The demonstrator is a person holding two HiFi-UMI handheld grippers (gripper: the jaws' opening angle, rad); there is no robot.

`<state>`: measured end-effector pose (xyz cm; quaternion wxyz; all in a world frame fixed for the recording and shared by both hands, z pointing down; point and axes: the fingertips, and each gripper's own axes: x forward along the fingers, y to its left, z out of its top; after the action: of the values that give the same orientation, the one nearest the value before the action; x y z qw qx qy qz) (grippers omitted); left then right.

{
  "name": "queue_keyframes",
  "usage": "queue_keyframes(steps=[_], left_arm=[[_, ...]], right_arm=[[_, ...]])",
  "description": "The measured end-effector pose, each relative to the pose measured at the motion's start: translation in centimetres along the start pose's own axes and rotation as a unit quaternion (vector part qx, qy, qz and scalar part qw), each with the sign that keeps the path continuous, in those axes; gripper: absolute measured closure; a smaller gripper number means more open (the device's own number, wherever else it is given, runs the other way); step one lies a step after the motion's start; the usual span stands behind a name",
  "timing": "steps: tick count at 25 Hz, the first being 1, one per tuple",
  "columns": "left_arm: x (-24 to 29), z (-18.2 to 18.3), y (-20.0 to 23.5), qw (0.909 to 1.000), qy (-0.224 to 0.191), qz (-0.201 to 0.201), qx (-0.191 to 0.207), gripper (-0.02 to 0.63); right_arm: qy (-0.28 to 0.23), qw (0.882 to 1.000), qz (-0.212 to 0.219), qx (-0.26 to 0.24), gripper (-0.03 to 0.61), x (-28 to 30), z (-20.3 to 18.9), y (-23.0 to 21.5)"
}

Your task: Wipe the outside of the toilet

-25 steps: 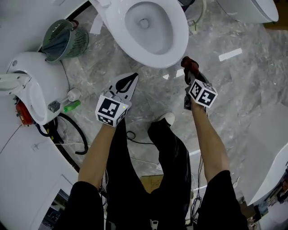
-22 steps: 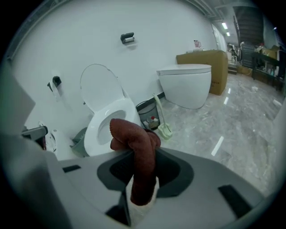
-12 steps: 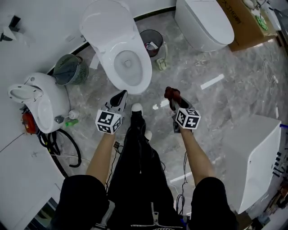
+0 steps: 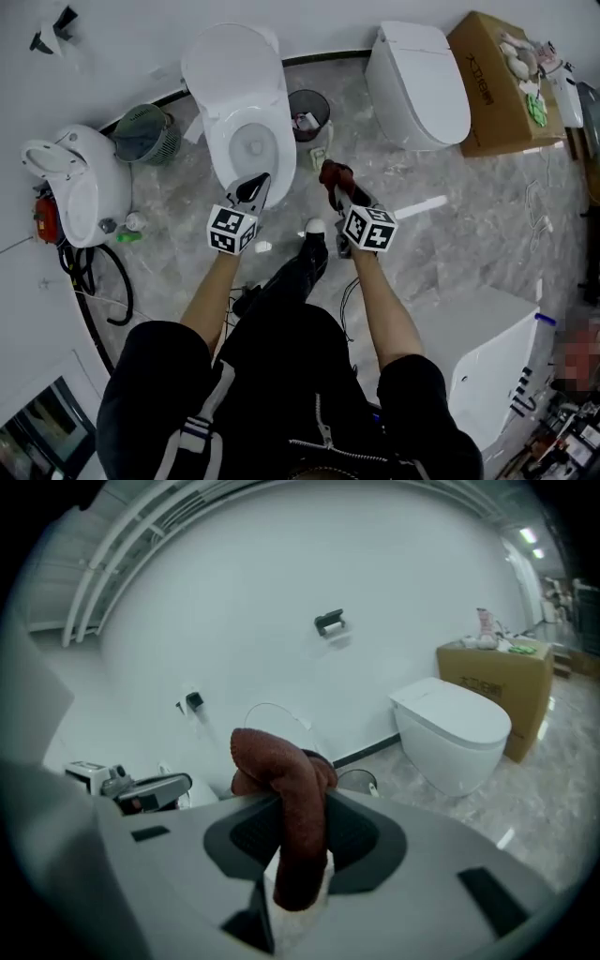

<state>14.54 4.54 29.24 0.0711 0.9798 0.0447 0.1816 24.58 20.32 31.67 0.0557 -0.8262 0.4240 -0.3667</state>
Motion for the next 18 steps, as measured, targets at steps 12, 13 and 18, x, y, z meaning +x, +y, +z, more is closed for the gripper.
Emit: queue_keyframes(steps=[12, 13, 18], left_arm=[[7.4, 3.1, 0.5, 0.9885, -0.012, 0.130, -0.075, 0.614], [7.9, 3.1, 0.5, 0.9869, -0.011, 0.141, -0.078, 0.614], [11.4, 3.1, 0.8, 0.9709, -0.006, 0.215, -0.105, 0.614]], right_arm=[[0.092, 0.983, 0.101, -0.121, 0.463, 7.0, 9.1, -4.7], [0.098, 0.981, 0.108, -0.125, 0.463, 8.0, 9.3, -5.2], [0.135, 0.972, 0.149, -0.124, 0.463, 14.4, 11.3, -8.7]])
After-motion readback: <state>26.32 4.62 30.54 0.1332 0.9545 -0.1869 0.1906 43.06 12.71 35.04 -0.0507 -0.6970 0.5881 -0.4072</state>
